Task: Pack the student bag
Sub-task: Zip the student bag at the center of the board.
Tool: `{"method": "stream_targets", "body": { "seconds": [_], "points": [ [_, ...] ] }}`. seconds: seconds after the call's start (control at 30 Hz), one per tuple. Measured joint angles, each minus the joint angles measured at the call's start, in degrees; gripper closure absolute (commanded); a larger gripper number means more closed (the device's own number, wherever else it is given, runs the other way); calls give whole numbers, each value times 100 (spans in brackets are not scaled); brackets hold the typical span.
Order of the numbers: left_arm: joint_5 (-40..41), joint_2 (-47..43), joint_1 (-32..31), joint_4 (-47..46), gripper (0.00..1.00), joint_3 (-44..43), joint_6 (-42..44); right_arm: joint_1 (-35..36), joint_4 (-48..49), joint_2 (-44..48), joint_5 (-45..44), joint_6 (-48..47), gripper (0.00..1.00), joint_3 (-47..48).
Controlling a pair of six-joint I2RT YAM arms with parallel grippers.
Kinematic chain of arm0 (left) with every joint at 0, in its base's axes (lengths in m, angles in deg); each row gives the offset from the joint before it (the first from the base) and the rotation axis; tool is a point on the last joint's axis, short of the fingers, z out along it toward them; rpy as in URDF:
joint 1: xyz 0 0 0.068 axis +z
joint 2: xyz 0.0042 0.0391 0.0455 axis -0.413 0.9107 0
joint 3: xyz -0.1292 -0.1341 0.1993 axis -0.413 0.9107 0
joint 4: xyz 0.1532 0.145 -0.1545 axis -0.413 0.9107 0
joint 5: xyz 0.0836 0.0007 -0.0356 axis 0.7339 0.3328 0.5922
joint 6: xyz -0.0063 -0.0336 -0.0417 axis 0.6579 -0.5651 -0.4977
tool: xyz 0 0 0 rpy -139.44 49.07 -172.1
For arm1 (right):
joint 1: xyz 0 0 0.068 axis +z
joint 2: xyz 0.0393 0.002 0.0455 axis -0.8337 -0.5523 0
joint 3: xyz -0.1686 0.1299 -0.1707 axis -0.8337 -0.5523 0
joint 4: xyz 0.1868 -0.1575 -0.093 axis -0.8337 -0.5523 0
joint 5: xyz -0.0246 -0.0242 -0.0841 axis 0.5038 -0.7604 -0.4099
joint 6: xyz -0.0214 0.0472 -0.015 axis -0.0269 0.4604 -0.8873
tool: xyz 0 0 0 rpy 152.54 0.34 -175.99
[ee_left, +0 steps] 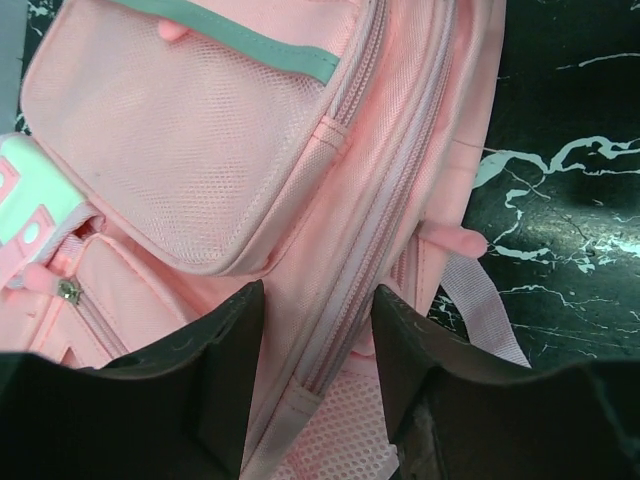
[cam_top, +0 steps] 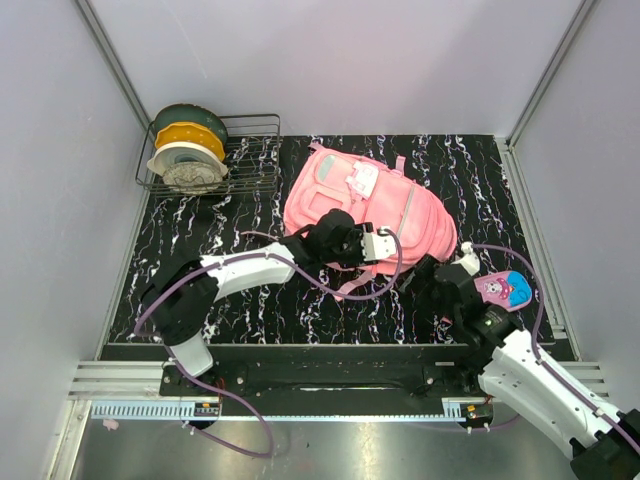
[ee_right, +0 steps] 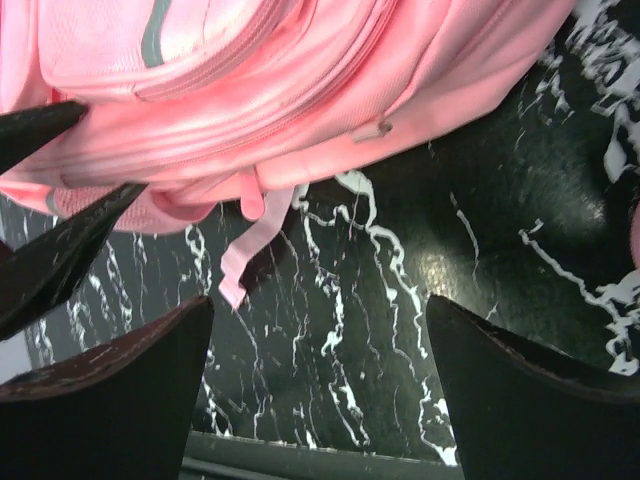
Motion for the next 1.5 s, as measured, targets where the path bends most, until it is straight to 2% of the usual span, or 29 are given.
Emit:
{"method": "stream_targets", "body": {
  "seconds": [0.1, 0.23, 0.3, 0.33, 0.43, 0.47, 0.5, 0.57, 0.6, 0.83, 0.93, 1.13, 1.2, 1.47, 1.5],
  "points": [
    [35, 98, -20, -13, 29, 0, -17, 0, 179, -46, 199, 37, 7, -142],
    [33, 114, -28, -48, 21, 0, -101, 0, 555, -367, 409, 48, 7, -153],
    [20, 111, -42, -63, 21, 28, -103, 0, 730, -546, 472, 48, 7, -153],
    [22, 109, -42, -83, 24, 57, -90, 0, 811, -667, 503, 46, 7, -155],
    [59, 109, -46, -111, 54, 87, -101, 0, 944, -780, 555, 46, 7, -160],
    [94, 111, -39, -144, 68, 85, -96, 0, 1003, -798, 575, 46, 7, -160],
    [105, 122, -28, -160, 77, 68, -81, 0, 1067, -809, 579, 46, 7, -162],
    [125, 186, -20, -136, 89, -17, -146, 0, 1145, -826, 584, 46, 8, -173],
    [138, 258, -20, -79, 99, -133, -125, 0, 1207, -855, 592, 44, 9, -190],
    [68, 402, -9, 48, 100, -389, -363, 0, 1567, -1362, 592, -87, 20, -216],
    [15, 376, 0, 98, 100, -389, -459, 0, 1751, -1620, 557, -225, 32, -210],
    [-61, 90, 13, 216, 100, -352, -671, 0, 2083, -2308, 461, -601, 30, 118],
    [-76, -63, 17, 247, 100, -317, -765, 0, 2302, -2645, 442, -680, 36, 313],
    [-105, -199, 22, 352, 100, -313, -1036, 39, 2844, -3029, 22, -804, 40, 417],
    [-105, -199, 22, 348, 100, -313, -1047, 50, 2896, -3099, -79, -876, 44, 424]
  ]
}}
